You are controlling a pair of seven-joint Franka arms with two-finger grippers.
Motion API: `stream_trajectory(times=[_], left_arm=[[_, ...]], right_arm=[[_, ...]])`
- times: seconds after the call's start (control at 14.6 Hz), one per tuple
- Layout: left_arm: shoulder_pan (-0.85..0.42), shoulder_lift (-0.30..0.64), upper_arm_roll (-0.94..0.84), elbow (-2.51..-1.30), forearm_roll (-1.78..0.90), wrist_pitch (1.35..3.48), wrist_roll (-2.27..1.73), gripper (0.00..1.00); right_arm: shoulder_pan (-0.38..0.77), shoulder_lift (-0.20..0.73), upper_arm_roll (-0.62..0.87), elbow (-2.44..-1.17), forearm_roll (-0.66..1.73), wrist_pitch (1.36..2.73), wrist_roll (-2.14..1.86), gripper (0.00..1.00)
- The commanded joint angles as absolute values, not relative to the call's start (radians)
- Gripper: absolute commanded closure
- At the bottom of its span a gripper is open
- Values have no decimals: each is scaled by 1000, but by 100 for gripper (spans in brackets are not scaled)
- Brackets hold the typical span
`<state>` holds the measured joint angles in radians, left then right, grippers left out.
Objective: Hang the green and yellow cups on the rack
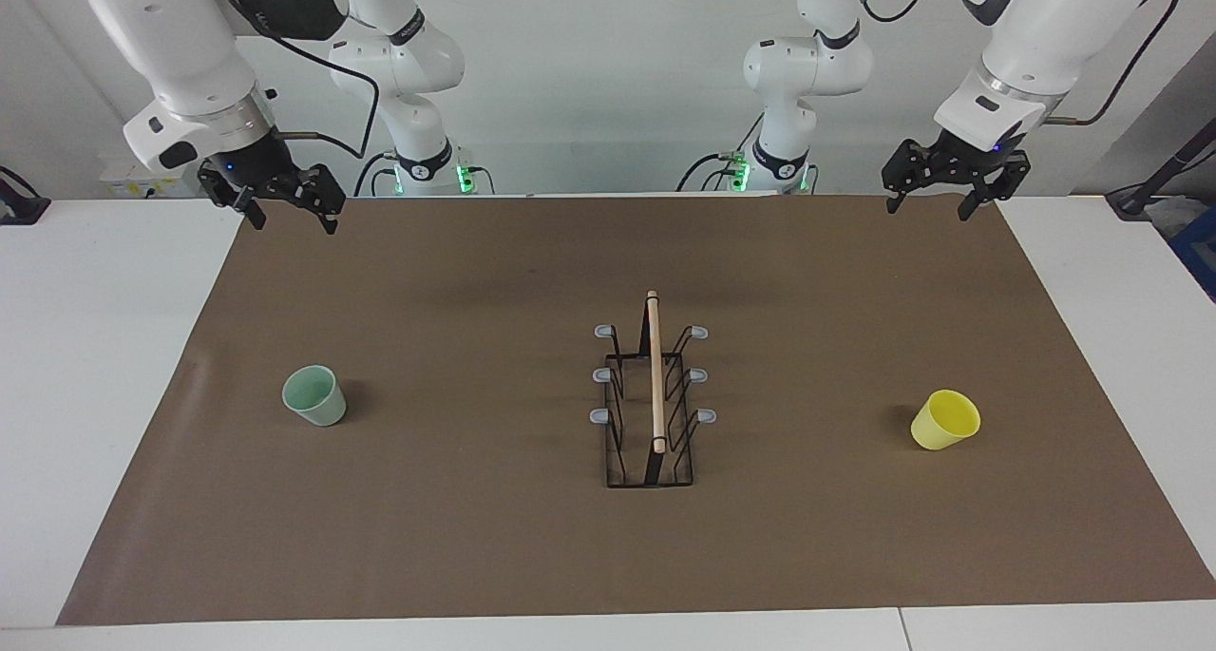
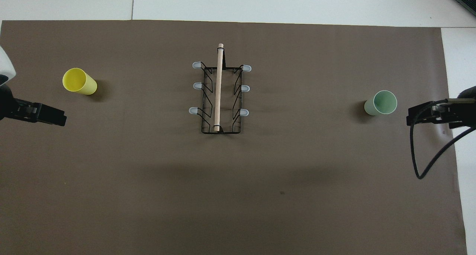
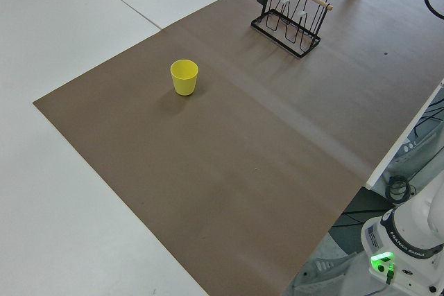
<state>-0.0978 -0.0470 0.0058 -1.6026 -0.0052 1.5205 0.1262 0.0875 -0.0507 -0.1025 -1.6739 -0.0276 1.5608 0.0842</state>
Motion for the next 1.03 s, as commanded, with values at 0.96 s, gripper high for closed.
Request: stream_trajectory(times=[0.96], left_arm=[[-80, 79, 18, -1493, -3, 1520, 121, 0]], right_arm=[[32, 165, -109, -1502, -28, 1526, -28, 0]])
